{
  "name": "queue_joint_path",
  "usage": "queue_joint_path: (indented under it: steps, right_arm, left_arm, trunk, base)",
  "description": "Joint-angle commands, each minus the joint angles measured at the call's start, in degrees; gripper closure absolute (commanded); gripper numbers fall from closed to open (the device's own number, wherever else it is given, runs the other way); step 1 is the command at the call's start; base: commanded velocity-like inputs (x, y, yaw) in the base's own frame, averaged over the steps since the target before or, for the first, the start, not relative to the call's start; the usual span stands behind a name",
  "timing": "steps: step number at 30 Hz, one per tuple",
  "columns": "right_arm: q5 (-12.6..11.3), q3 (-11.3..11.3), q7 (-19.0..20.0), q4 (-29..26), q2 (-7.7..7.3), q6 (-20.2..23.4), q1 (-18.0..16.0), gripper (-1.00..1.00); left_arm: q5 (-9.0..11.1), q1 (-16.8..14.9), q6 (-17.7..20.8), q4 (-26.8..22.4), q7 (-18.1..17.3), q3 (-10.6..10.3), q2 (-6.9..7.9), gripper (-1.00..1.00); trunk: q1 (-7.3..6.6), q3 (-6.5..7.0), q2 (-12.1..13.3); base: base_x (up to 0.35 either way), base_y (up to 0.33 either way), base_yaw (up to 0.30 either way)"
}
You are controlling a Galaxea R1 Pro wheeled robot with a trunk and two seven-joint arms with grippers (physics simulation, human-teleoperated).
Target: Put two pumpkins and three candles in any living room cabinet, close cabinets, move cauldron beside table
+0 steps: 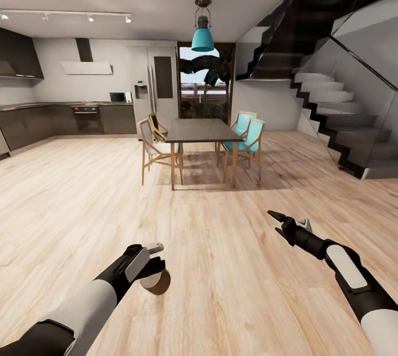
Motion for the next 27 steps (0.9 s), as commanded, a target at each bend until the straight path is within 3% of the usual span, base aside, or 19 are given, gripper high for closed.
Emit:
queue_joint_path:
  steps: [1, 19, 27]
  right_arm:
    - [-0.1, -0.1, 0.1, 0.0, 0.01, 0.3, 0.0, -1.00]
    - [0.2, -0.1, 0.5, 3.5, 0.05, 0.1, 0.0, -1.00]
    - [0.3, -0.1, 0.7, 3.6, 0.06, 0.1, 0.0, -1.00]
  left_arm:
    - [0.5, 0.0, 0.1, -0.1, 0.7, -0.4, 0.04, 1.00]
    - [0.5, 0.0, 0.1, -0.2, 0.6, -0.7, 0.18, 1.00]
    - [0.5, 0.0, 0.1, -0.2, 0.7, -0.7, 0.07, 1.00]
  trunk:
    - [0.02, -0.06, 0.0]
    - [0.02, -0.04, 0.0]
    - [0.02, 0.17, 0.0]
  base:
    - [0.322, 0.000, 0.000]
    - [0.322, 0.000, 0.004]
    - [0.317, -0.044, 0.171]
